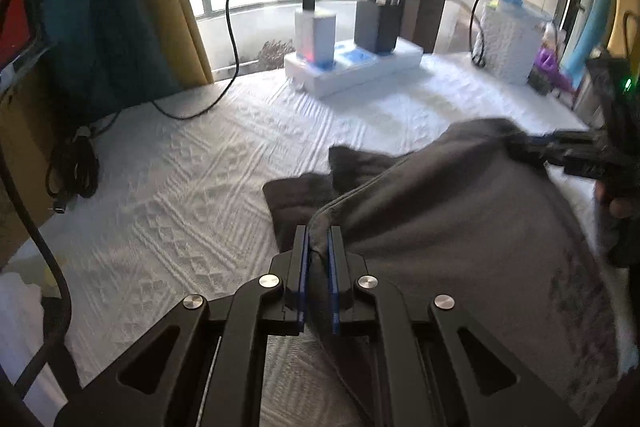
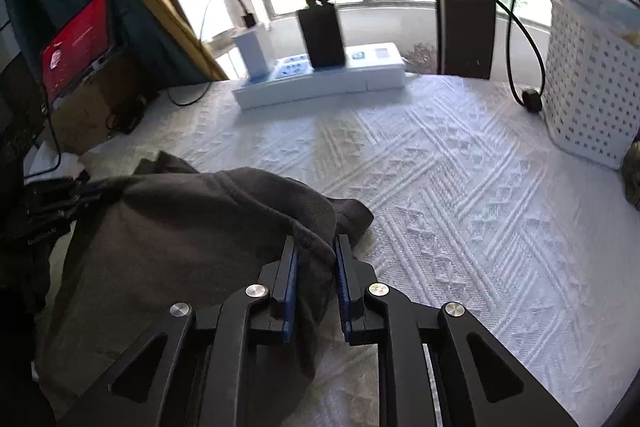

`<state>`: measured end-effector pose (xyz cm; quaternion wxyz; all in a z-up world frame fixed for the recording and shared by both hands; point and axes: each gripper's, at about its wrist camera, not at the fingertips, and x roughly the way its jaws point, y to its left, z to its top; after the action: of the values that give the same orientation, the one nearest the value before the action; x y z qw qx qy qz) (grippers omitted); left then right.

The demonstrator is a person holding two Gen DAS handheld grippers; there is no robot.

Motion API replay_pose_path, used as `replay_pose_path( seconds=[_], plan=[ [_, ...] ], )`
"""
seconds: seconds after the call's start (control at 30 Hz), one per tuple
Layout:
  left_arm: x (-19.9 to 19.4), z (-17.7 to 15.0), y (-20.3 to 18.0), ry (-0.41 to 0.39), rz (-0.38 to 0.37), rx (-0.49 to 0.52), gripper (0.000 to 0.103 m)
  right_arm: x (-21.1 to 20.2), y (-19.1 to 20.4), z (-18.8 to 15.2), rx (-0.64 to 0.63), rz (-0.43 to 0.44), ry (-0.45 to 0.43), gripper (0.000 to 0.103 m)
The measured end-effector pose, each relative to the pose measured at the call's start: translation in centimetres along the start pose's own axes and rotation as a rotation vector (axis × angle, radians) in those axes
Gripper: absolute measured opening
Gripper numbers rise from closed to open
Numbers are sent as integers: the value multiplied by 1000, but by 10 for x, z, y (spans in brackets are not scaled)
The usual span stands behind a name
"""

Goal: Fold small clothes

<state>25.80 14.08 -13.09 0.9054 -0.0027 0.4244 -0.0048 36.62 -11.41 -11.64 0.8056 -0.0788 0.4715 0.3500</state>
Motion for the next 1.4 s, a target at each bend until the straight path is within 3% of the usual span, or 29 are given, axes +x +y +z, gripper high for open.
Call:
replay_pose_path(
  seconds=[0.1, 0.37, 0.53, 0.67, 0.9, 0.93, 1.0, 1.03, 1.07, 1.17, 1.23, 1.4],
  plan=[
    [3, -3, -1, 10, 14, 16, 7, 0, 0, 2, 11, -14, 2, 23],
    [-19, 1, 3, -14, 15, 12, 7, -21, 4, 1, 24, -3, -41, 24],
    [-11, -2, 4, 4, 22, 6, 7, -28, 12, -1, -18, -80, -54, 24],
    [-6, -6, 8, 22, 5, -16, 7, -29, 1, -6, -17, -208, -43, 25],
    [-19, -3, 16, -21, -69, -98, 8, -33, -10, -10, 31, -220, -50, 27],
    [-23, -2, 17, -32, -85, -108, 8, -34, -7, -9, 23, -218, -55, 29],
    [-25, -1, 16, -40, -93, -105, 8, -34, 1, -8, 8, -205, -63, 50],
    [-23, -1, 15, -34, -89, -99, 8, -33, 4, -8, 0, -196, -67, 69],
    [-21, -2, 14, -22, -85, -95, 8, -30, 7, -9, -8, -189, -68, 73],
    [-6, -7, 14, 43, -68, -100, 9, -14, 12, -13, -26, -198, -32, 73],
    [5, -11, 23, 88, -83, -150, 13, 0, 10, -20, -45, -260, 20, 73],
    [-5, -15, 34, 61, -81, -189, 15, -1, 17, -23, -119, -363, -7, 78]
  ],
)
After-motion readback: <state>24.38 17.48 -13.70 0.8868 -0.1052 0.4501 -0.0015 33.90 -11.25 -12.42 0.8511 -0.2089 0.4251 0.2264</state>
